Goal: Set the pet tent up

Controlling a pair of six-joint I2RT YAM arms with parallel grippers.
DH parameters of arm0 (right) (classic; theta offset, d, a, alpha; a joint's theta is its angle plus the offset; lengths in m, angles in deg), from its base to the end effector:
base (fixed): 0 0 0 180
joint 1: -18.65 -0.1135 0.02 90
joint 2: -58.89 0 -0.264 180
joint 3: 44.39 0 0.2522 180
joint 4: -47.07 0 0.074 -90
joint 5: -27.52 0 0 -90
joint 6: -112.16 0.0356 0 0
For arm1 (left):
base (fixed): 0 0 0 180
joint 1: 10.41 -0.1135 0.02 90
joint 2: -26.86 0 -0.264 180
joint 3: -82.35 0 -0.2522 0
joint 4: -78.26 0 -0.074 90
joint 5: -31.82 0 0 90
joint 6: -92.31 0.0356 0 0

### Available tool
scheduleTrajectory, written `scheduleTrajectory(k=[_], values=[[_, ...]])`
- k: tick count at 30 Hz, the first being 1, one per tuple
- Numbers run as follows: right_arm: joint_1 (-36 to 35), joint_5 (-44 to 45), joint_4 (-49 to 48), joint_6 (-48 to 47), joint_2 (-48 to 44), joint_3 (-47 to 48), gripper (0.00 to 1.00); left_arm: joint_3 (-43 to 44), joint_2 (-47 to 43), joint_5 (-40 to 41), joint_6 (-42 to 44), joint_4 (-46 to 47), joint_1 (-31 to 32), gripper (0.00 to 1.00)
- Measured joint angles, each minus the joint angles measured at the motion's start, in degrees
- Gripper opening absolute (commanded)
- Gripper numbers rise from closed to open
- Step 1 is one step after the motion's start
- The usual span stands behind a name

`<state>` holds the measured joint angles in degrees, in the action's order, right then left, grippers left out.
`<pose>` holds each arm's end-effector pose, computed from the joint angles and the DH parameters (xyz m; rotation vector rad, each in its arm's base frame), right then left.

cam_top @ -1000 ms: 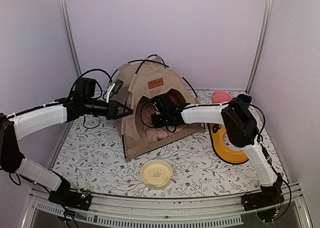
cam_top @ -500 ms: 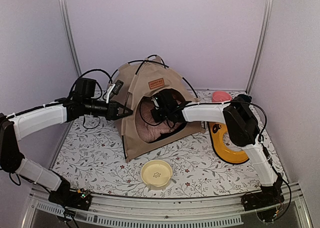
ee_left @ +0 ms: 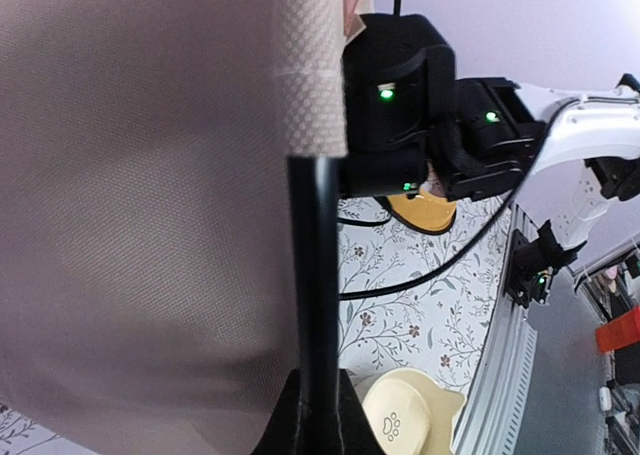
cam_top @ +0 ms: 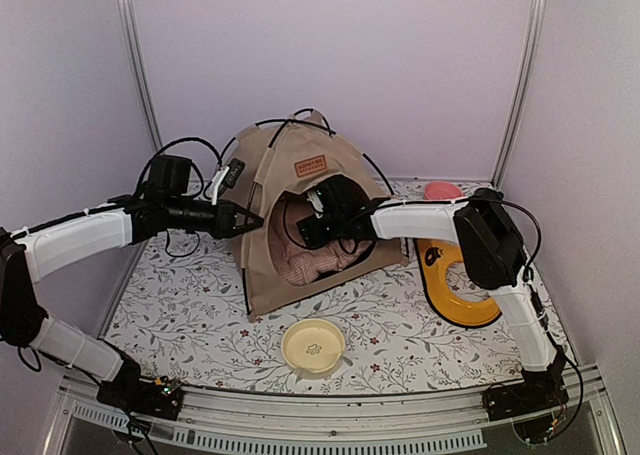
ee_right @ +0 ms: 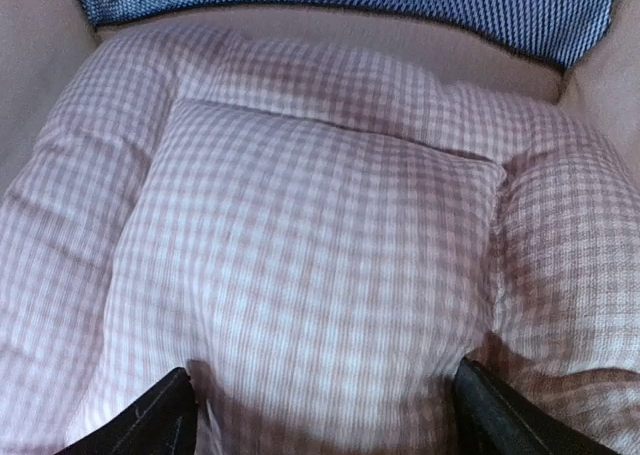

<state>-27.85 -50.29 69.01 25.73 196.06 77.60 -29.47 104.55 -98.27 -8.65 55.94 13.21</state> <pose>0.3798 0.3893 0.1613 -0.6995 2.0997 0.2512 0.2643 -0.1406 0.2764 0.6644 2.0690 -1.0940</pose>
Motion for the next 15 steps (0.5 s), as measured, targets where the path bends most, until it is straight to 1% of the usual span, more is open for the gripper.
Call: scheduleTrajectory(k=[4, 6, 11, 15], values=[[-1.03, -1.16, 1.62, 1.66, -6.58, -6.47, 0.98, 0.0, 0.0, 3.43, -1.77, 0.07, 0.07, 0.0], [-1.77, -1.51, 2.08, 2.38, -9.7, -8.2, 0.99, 0.0, 0.0, 4.66, -2.71, 0.22, 0.15, 0.0], [-3.85, -2.56, 2.73, 4.96, -16.63, -10.51, 0.99, 0.0, 0.0, 6.64, -4.26, 1.11, 0.22, 0.0], [-4.5, -2.93, 4.72, 7.76, -19.63, -13.42, 0.97, 0.0, 0.0, 7.5, -4.76, 1.73, 0.28, 0.0]])
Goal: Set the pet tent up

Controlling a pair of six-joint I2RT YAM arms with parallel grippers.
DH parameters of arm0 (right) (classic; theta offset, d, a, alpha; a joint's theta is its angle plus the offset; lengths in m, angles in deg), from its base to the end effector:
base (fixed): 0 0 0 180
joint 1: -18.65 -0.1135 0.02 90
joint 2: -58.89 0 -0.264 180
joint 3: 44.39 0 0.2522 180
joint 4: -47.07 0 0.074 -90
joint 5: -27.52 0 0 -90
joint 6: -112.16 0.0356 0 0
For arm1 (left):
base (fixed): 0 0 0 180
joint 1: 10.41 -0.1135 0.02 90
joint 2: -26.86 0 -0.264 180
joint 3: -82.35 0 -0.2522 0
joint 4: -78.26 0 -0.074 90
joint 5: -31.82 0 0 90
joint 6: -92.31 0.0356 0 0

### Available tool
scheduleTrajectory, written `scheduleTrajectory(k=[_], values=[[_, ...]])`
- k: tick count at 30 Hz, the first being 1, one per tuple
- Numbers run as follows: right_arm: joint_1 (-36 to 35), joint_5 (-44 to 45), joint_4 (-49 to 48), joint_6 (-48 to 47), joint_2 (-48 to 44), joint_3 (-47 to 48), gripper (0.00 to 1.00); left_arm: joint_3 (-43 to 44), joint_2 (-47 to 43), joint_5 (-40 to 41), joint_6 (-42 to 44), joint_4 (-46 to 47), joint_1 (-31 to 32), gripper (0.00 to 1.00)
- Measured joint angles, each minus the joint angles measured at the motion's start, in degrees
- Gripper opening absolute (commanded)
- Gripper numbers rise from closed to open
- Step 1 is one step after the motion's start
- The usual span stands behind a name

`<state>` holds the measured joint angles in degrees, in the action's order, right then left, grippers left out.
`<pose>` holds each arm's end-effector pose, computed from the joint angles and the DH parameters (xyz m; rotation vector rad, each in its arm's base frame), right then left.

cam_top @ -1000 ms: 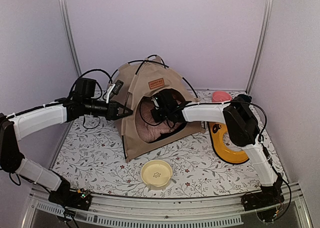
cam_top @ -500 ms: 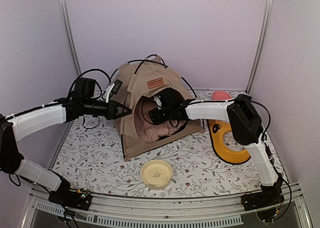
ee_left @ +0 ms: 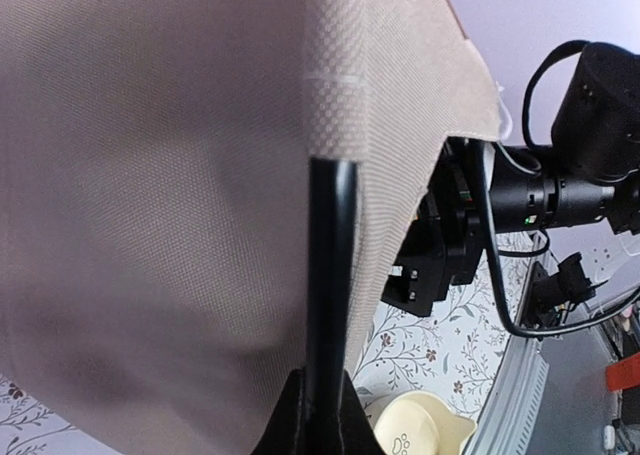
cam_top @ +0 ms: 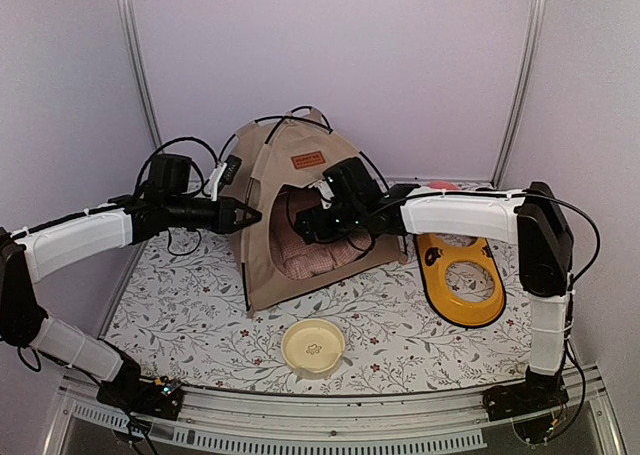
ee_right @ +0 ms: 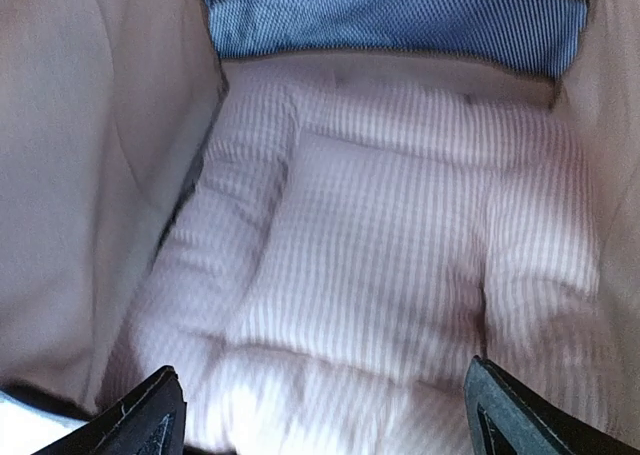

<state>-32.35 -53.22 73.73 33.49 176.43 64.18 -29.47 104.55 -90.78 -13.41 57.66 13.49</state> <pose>0.3065 0.3693 0.2447 -0.6650 2.1153 0.4353 0.2687 -0.1401 0.2776 0.5111 2.1044 -1.0044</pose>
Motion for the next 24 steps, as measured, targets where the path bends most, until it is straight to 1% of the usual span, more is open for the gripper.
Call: scheduleTrajectory(k=[5, 8, 11, 17, 21, 24], values=[[0.0, 0.22, 2.64, 3.82, -5.33, -7.58, 0.91, 0.0, 0.0, 0.72, -0.28, 0.0, 0.04, 0.0], [0.0, 0.76, 3.85, 6.21, -9.9, -11.72, 0.84, 0.0, 0.0, 1.01, -0.39, 0.09, 0.04, 0.0], [0.07, 1.79, 4.31, 8.44, -13.42, -14.23, 0.77, 0.0, 0.0, 1.18, -0.39, 0.07, 0.04, 0.0], [1.92, 2.69, 5.27, 12.83, -16.81, -18.12, 0.66, 0.0, 0.0, 1.2, -0.37, 0.02, 0.04, 0.0], [3.34, 2.95, 6.67, 14.8, -16.96, -19.5, 0.65, 0.0, 0.0, 1.25, -0.37, -0.02, 0.04, 0.0], [3.56, 3.3, 6.71, 15.37, -17.05, -19.5, 0.67, 0.0, 0.0, 1.38, -0.35, -0.13, 0.04, 0.0]])
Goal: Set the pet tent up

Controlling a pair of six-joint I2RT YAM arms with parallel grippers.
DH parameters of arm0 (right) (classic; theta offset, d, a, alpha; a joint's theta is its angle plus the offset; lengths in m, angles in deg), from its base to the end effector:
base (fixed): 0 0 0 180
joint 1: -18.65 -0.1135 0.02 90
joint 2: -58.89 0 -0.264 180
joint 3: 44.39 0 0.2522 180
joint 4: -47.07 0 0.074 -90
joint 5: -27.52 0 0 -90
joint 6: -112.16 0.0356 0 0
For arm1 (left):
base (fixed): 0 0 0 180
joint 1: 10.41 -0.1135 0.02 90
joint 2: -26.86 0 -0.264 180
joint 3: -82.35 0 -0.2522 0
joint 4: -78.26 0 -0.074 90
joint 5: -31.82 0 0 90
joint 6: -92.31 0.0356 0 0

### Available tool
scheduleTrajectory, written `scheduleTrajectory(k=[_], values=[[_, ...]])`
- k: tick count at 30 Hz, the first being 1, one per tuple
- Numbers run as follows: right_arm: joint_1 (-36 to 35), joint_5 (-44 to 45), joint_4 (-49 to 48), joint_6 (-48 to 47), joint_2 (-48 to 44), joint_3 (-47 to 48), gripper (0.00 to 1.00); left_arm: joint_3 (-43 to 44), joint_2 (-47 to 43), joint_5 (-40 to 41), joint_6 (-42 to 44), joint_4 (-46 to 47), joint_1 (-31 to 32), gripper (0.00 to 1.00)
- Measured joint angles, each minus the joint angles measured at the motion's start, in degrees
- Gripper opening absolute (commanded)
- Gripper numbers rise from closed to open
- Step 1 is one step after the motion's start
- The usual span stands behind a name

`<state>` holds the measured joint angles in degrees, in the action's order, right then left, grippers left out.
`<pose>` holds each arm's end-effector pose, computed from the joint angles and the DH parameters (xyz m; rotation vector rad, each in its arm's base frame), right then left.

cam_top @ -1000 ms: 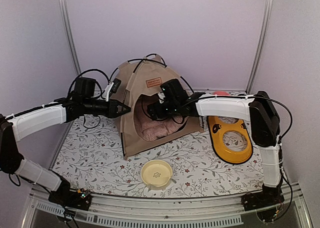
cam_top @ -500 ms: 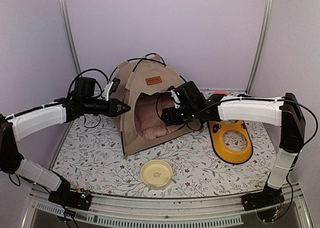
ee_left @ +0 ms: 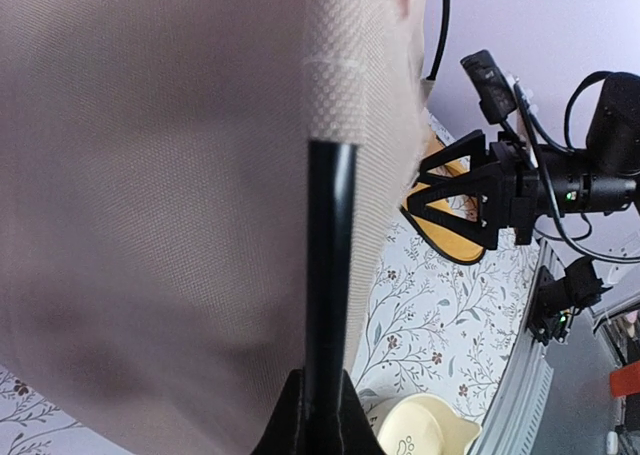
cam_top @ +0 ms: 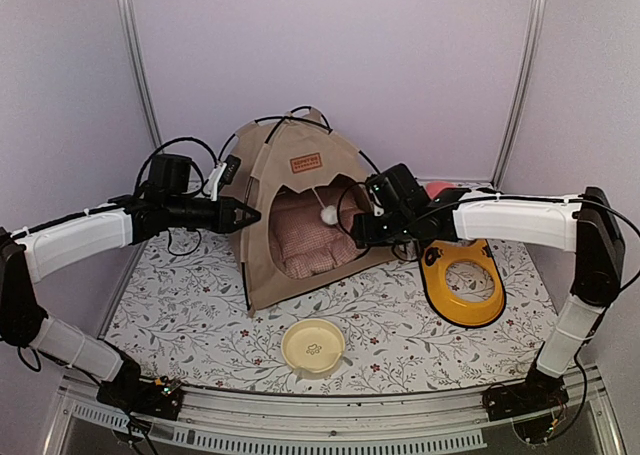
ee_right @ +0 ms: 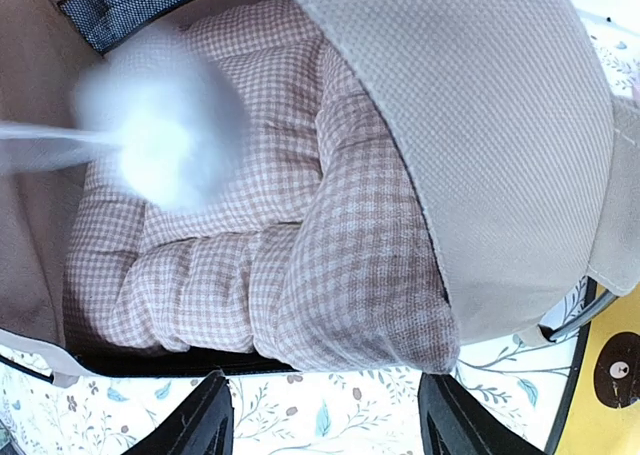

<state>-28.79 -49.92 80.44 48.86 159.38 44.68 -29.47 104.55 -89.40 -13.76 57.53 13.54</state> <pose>0.2711 0.2838 0.2465 -0.3183 2.3400 0.3849 0.2691 -0.1397 0.2772 0.4901 2.1128 -0.9832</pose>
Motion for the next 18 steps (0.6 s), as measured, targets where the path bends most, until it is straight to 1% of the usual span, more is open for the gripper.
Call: scheduleTrajectory(k=[2, 7, 9, 11, 12, 15, 16, 17, 18], values=[[0.0, 0.5, 0.02, 0.57, -0.44, -0.39, 0.69, 0.0, 0.0, 0.02, 0.0, -0.07, 0.0, 0.0], [1.2, 0.72, -0.13, 1.62, -3.43, -4.22, 0.68, 0.0, 0.0, 0.07, 0.04, -0.22, 0.0, 0.0], [2.03, 0.74, -0.37, 1.79, -3.56, -4.63, 0.67, 0.0, 0.0, 0.04, 0.09, -0.24, 0.0, 0.0], [2.54, 0.74, -0.94, 1.68, -3.43, -4.63, 0.63, 0.0, 0.0, 0.04, 0.22, -0.24, 0.0, 0.0], [2.6, 0.72, -1.36, 1.57, -3.21, -4.44, 0.56, 0.0, 0.0, 0.02, 0.24, -0.24, 0.0, 0.0], [2.62, 0.55, -2.16, 0.61, -0.31, -1.79, 0.3, 0.0, 0.0, 0.0, 0.31, -0.24, 0.0, 0.0], [2.49, 0.5, -2.36, 0.44, 1.25, -0.42, 0.23, 0.0, 0.0, -0.02, 0.35, -0.24, 0.0, 0.0], [2.32, 0.66, -2.47, 0.07, 2.69, 0.9, 0.2, 0.0, 0.0, -0.04, 0.39, -0.24, 0.0, 0.0], [2.01, 0.85, -2.36, 0.2, 4.35, 2.4, 0.16, 0.0, 0.0, -0.15, 0.42, -0.24, 0.0, 0.0]])
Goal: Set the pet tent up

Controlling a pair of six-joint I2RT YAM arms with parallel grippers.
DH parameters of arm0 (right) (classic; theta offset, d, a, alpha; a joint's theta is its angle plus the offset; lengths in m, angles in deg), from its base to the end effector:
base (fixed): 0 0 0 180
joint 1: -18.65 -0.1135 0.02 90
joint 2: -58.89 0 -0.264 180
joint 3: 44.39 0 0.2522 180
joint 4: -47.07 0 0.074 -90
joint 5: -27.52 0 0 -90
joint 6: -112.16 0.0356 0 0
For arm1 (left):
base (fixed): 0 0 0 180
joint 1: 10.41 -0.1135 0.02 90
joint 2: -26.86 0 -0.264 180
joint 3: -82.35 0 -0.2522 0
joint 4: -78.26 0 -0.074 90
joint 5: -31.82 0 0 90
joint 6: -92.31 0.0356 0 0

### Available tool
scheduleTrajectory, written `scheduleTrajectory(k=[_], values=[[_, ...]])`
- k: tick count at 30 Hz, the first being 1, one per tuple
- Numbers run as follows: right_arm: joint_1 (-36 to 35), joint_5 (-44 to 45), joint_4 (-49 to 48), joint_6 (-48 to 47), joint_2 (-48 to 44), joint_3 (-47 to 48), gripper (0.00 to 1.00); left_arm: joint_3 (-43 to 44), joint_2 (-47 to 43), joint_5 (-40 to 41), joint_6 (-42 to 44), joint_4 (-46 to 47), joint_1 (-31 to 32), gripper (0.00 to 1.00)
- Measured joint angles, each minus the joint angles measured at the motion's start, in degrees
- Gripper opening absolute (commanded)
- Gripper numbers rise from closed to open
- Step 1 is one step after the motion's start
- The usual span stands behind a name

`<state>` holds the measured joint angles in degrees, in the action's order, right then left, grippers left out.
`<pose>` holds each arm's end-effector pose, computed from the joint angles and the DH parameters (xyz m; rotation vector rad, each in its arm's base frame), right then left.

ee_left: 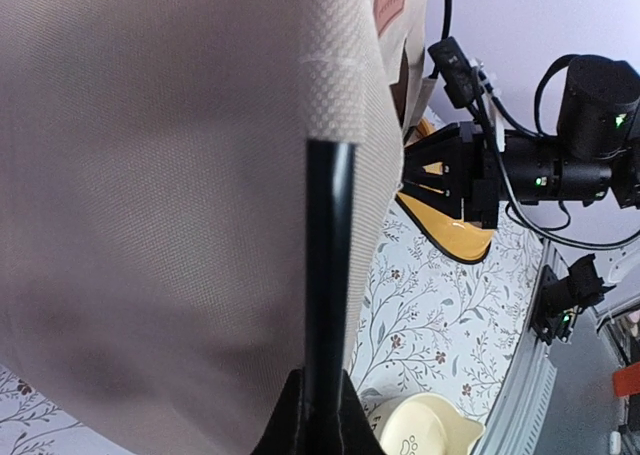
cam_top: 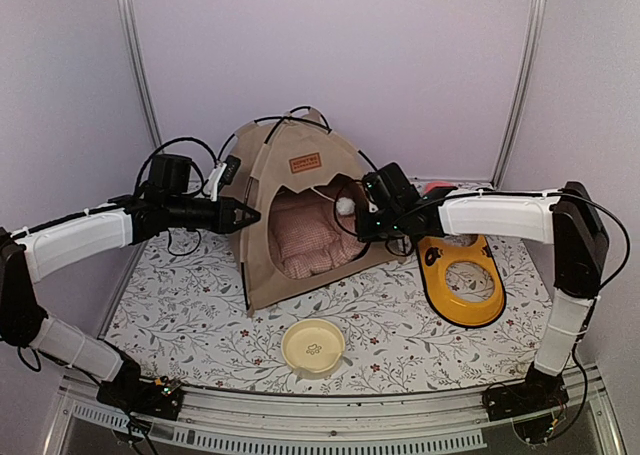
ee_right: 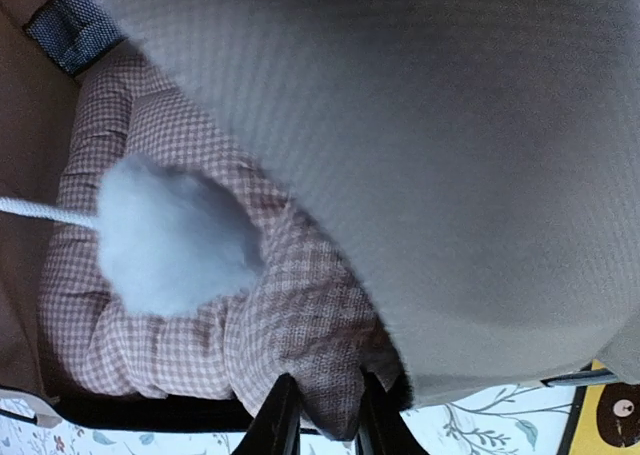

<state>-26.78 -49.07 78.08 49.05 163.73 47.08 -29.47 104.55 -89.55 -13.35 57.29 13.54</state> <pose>0.2940 0.2867 0.2344 -0.2632 2.3320 0.3592 0.2689 -0.1397 0.2768 0.4984 2.1137 -0.9819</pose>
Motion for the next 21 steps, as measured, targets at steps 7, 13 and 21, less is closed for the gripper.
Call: scheduleTrajectory(k=[7, 13, 21], values=[[-3.91, 5.57, 1.36, -2.89, 7.04, 8.81, 0.11, 0.0, 0.0, -1.11, 0.09, 0.02, 0.02, 0.0], [-2.78, 15.19, 6.27, -5.09, 15.96, 16.92, 0.29, 0.09, 0.0, -1.22, 0.66, -0.07, 0.15, 0.0], [-1.84, 22.93, 13.73, -6.36, 19.43, 20.06, 0.77, 0.35, -0.04, -0.96, 0.83, 0.04, 0.87, 0.0]])
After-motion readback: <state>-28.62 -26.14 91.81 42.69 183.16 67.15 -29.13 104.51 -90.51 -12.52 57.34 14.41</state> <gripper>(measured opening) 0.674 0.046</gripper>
